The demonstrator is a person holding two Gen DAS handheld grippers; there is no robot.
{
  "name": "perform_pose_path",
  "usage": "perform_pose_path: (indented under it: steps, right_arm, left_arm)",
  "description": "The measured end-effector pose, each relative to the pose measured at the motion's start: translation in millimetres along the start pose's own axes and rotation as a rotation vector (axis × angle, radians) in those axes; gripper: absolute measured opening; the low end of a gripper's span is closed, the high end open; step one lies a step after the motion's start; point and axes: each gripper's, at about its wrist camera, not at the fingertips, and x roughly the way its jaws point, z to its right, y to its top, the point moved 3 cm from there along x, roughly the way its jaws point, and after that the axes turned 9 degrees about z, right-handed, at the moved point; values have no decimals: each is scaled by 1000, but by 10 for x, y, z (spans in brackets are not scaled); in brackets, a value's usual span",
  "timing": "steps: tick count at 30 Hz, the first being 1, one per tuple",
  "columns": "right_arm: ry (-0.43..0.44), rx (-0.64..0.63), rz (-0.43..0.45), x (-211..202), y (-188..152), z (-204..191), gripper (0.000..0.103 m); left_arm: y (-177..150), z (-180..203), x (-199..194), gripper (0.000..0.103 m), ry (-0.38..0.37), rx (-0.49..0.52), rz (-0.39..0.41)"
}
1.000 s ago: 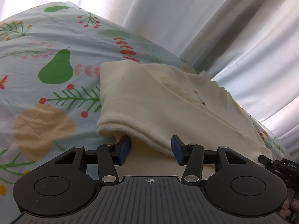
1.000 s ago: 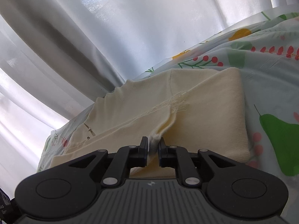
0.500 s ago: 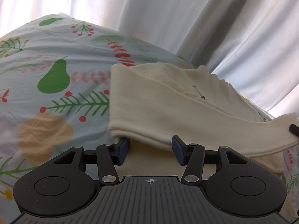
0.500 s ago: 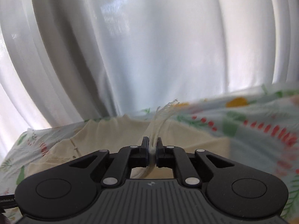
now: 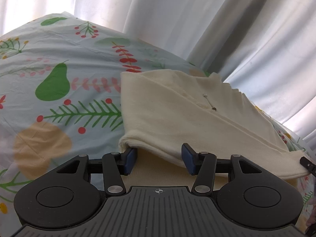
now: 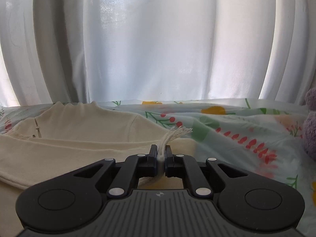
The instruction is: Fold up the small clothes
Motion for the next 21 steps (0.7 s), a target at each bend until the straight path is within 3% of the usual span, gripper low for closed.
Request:
perform_pose_path:
  steps: [5, 9, 12, 13, 17, 19, 21]
  right_arm:
    - [-8, 52, -90, 33, -84, 144, 8]
    - [-5, 165, -45, -278, -19, 280, 25]
    - [127, 248, -93, -319, -21, 148, 26]
    - [182, 237, -116, -290, -37, 25, 26]
    - [267, 88, -157, -220, -152, -440, 26]
    - [274, 44, -191, -165, -228, -585, 26]
    - [224, -48, -195, -97, -290, -683, 25]
  left_arm:
    - [-29, 32, -86, 55, 6, 31, -28]
    - [-8, 99, -326, 55, -38, 57, -21]
    - [-9, 264, -354, 56, -93, 80, -12]
    - [-23, 326, -323, 56, -113, 86, -12]
    - [-182, 520, -104, 56, -153, 94, -17]
    - [-253, 563, 3, 56, -147, 100, -32]
    - [-309, 581, 81, 56, -131, 122, -42]
